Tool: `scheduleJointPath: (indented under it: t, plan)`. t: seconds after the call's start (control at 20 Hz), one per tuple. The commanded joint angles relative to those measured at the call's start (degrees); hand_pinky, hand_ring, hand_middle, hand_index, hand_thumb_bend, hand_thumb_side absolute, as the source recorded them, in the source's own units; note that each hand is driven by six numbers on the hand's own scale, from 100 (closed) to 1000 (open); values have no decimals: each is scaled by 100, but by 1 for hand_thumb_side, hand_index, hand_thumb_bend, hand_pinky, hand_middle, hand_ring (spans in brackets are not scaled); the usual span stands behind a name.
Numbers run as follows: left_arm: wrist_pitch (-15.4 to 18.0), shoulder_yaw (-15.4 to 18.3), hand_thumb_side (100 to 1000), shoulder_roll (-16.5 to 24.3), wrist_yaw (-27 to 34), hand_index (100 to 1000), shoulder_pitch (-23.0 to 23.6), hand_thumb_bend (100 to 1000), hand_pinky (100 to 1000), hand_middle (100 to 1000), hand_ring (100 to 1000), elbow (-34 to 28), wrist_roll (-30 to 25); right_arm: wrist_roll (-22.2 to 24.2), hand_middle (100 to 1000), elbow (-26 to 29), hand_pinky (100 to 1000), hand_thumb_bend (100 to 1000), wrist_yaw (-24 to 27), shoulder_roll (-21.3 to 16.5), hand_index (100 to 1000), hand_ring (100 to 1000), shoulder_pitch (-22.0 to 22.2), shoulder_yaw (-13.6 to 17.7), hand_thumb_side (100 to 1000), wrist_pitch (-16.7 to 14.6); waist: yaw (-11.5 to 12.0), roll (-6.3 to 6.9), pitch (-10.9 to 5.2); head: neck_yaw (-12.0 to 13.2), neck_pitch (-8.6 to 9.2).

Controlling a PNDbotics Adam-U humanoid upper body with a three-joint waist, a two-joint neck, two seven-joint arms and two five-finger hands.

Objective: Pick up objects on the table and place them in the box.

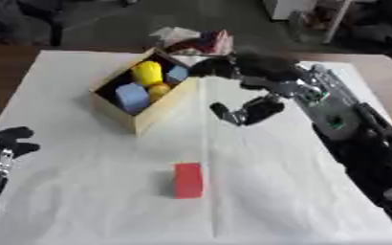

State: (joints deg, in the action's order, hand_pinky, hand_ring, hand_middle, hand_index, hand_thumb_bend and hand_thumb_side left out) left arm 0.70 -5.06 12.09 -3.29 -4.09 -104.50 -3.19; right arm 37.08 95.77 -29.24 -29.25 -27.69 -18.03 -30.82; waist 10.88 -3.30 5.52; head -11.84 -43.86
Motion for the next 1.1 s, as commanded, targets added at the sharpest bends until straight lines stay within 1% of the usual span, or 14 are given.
scheduleJointPath:
  t: [0.05, 0.1, 0.2, 0.25, 0.3, 0.35, 0.55, 0.7, 0.9, 1.1]
  plan:
    - [2, 32, 724, 90, -31, 757, -43, 100, 809, 689, 659, -84, 10, 1165, 958, 145, 866, 100, -29, -169, 1000, 916, -33, -213, 625, -739, 1, 32, -78, 12, -26]
    - [1, 32, 725, 90, -31, 757, -40, 100, 809, 689, 659, -83, 7, 1288, 959, 89, 870, 100, -106, -140, 1000, 919, -43, -283, 619, -837, 5, 36, -78, 10, -26]
    - [-4, 32, 727, 86, -34, 757, -32, 100, 809, 689, 660, -80, 2, 1434, 968, -32, 891, 100, -353, -72, 1000, 935, -97, -372, 524, -1014, 13, 42, -79, 1, -26]
    - [-6, 31, 728, 83, -35, 757, -31, 100, 809, 690, 660, -78, -2, 1462, 976, -88, 905, 100, -542, -38, 1000, 946, -133, -405, 461, -1102, 16, 42, -79, -1, -26]
    - [-7, 27, 728, 80, -35, 757, -33, 100, 809, 690, 660, -78, -7, 1471, 977, -143, 907, 100, -740, -1, 1000, 947, -166, -434, 447, -1189, 18, 42, -78, -1, -26]
    - [-7, 24, 729, 77, -34, 758, -35, 100, 809, 690, 661, -78, -13, 1455, 982, -206, 917, 131, -941, 33, 1000, 953, -199, -460, 415, -1277, 20, 40, -77, -3, -26]
    - [-10, 18, 732, 69, -38, 758, -36, 100, 809, 690, 662, -70, -29, 1230, 988, -564, 908, 169, -1718, 152, 1000, 956, -282, -564, 464, -1559, 35, 26, -68, -8, -26]
    - [-12, 19, 733, 70, -43, 758, -39, 100, 810, 690, 662, -68, -33, 1005, 987, -734, 907, 180, -2149, 205, 1000, 957, -285, -632, 459, -1713, 46, 16, -61, 3, -26]
    - [-17, 13, 735, 77, -52, 758, -47, 100, 810, 690, 663, -63, -44, 739, 987, -768, 909, 194, -2481, 212, 1000, 957, -253, -683, 462, -1841, 42, -6, -65, 2, -26]
    - [-17, 11, 735, 85, -55, 758, -53, 100, 810, 690, 664, -60, -56, 580, 992, -722, 915, 243, -2677, 113, 1000, 964, -253, -750, 445, -1961, 47, -24, -72, 9, -26]
